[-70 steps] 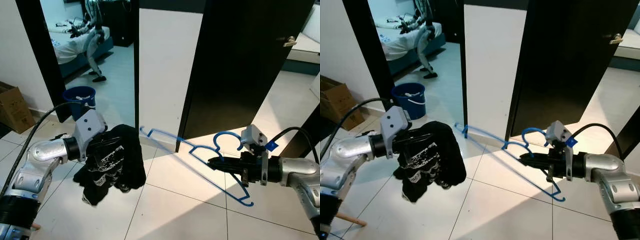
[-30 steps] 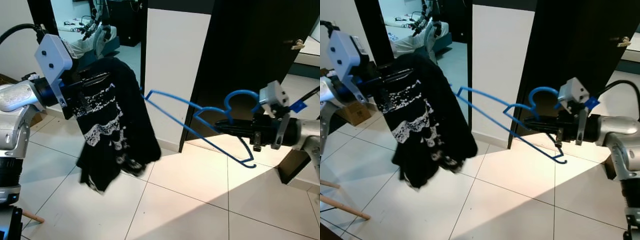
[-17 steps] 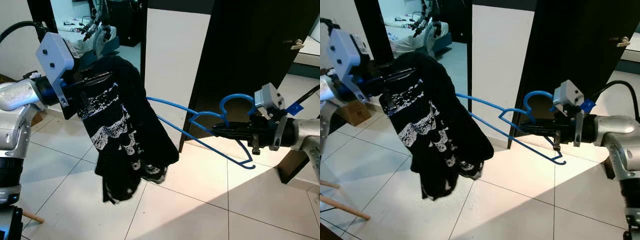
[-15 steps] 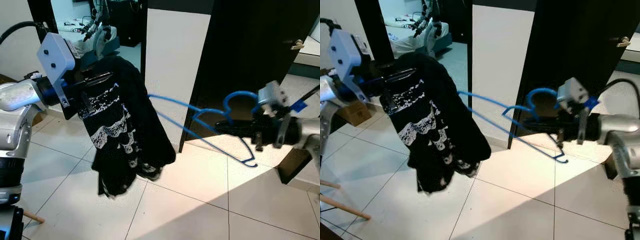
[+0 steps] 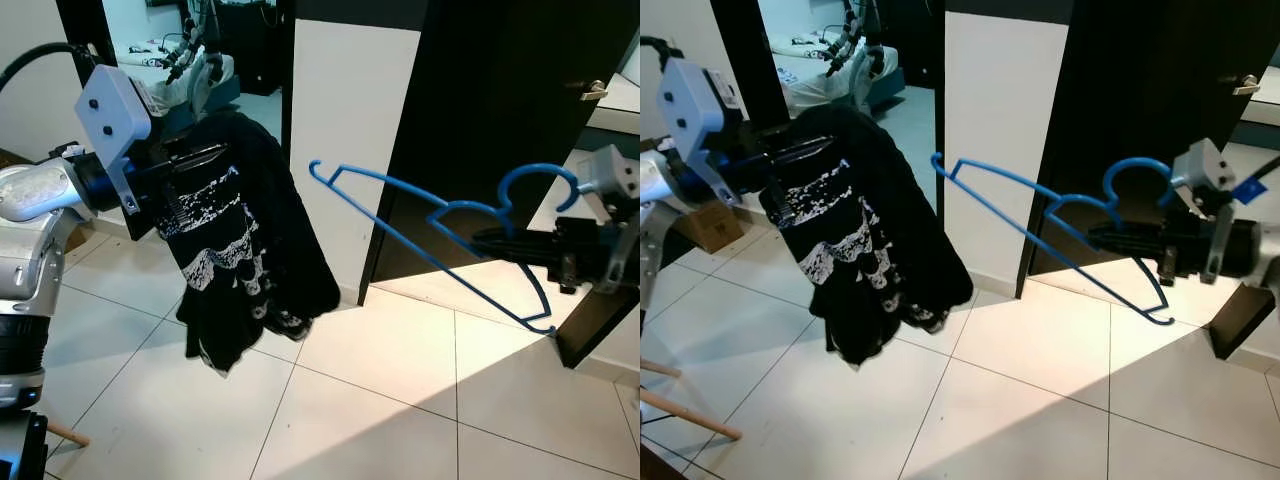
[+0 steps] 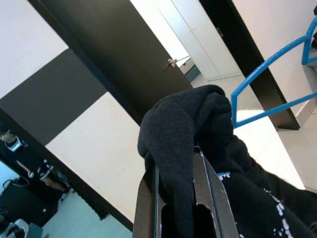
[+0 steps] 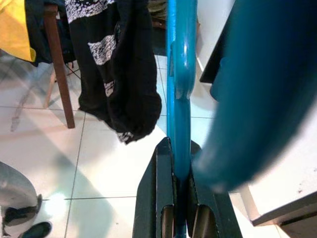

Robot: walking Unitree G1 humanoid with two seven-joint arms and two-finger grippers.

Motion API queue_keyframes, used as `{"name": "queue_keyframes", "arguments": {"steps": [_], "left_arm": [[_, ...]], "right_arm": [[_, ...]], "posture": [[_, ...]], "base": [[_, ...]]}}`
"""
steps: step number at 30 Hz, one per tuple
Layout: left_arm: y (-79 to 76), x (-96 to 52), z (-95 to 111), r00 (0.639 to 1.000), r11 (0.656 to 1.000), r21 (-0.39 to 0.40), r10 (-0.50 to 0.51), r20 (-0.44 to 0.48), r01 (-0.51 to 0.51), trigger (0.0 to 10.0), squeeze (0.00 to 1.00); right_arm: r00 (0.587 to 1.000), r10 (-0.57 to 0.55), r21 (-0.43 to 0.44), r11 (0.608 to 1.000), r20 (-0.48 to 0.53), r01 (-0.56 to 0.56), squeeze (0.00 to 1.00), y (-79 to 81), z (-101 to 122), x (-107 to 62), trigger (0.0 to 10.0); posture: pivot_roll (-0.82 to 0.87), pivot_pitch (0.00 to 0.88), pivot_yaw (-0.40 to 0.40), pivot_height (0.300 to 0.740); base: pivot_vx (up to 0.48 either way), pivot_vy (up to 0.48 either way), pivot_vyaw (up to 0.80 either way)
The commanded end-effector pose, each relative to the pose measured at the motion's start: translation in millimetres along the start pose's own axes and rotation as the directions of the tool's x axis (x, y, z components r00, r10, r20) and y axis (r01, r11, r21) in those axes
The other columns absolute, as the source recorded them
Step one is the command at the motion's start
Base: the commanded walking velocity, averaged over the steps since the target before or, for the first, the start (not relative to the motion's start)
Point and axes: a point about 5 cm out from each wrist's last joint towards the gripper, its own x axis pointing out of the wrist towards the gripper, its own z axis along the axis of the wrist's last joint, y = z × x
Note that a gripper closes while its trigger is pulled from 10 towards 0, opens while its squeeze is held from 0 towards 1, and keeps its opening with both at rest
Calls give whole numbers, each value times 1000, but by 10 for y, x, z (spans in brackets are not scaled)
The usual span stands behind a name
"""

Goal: Hang hanger

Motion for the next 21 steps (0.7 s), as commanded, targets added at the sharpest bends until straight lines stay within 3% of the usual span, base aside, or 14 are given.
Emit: {"name": "queue_keyframes", "arguments": {"steps": [1, 21], "left_arm": [[26, 40, 77, 1000, 1000, 28, -8, 21, 7, 10000, 0], [-65, 129, 113, 998, 1000, 10, -30, 57, 29, 10000, 0]], "right_arm": [[1000, 9, -11, 1000, 14, -8, 0, 13, 65, -59, 10000], [995, 99, 2, 995, -15, -99, 0, 122, 57, -2, 10000]], "posture": [[3, 0, -64, 740], [0, 0, -61, 740]], "base": [[0, 0, 0], [0, 0, 0]]}}
